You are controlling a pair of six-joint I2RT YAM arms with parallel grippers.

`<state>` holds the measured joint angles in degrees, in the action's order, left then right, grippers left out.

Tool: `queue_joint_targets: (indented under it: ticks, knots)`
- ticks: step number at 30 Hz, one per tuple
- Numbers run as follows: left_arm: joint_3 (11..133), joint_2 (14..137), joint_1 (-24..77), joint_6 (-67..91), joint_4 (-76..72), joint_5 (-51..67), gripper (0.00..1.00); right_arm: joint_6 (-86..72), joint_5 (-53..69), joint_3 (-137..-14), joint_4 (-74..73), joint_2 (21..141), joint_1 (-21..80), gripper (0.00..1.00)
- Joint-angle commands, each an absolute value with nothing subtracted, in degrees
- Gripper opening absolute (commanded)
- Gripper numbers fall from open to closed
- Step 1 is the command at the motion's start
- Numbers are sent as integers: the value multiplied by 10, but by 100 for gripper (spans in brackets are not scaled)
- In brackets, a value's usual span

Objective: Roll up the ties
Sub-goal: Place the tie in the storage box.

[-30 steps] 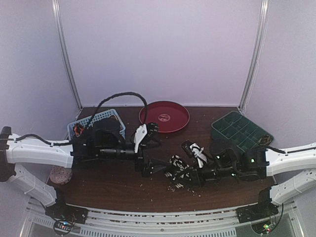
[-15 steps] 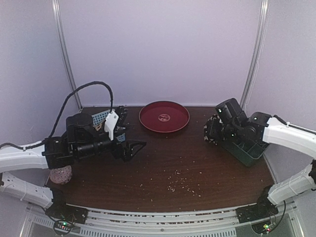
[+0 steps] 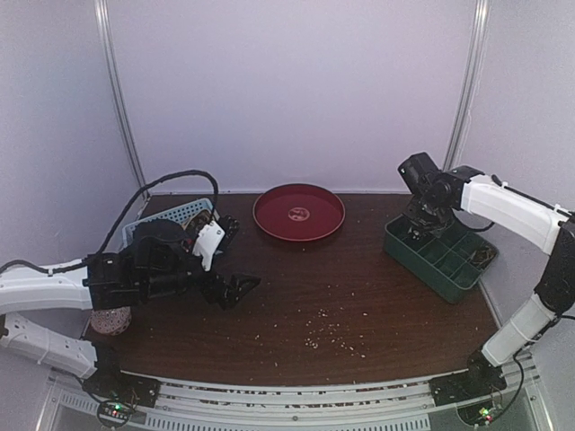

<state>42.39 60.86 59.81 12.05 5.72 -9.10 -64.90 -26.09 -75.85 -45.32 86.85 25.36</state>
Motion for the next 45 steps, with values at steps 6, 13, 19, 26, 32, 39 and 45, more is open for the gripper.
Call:
queue_joint_targets:
  ticks: [6, 13, 19, 26, 32, 39, 45]
  knots:
    - [412, 612, 597, 130, 44, -85, 98, -680, -275, -769, -497, 902, 159, 24]
    - [411, 613, 597, 137, 54, -90, 98, -672, -263, -754, -488, 911, 109, 23]
    - [412, 605, 597, 137, 55, -96, 98, -637, -276, -750, -481, 921, 93, 24]
    - [411, 606, 597, 142, 64, -102, 98, -586, -345, -746, -419, 953, 70, 24]
    - [415, 611, 597, 143, 71, -95, 98, -584, -326, -749, -393, 963, 34, 22]
    - [414, 610, 597, 143, 69, -103, 98, -570, -274, -752, -379, 981, -9, 22]
    - [420, 623, 597, 144, 75, -93, 98, -545, -246, -744, -357, 1007, -39, 22]
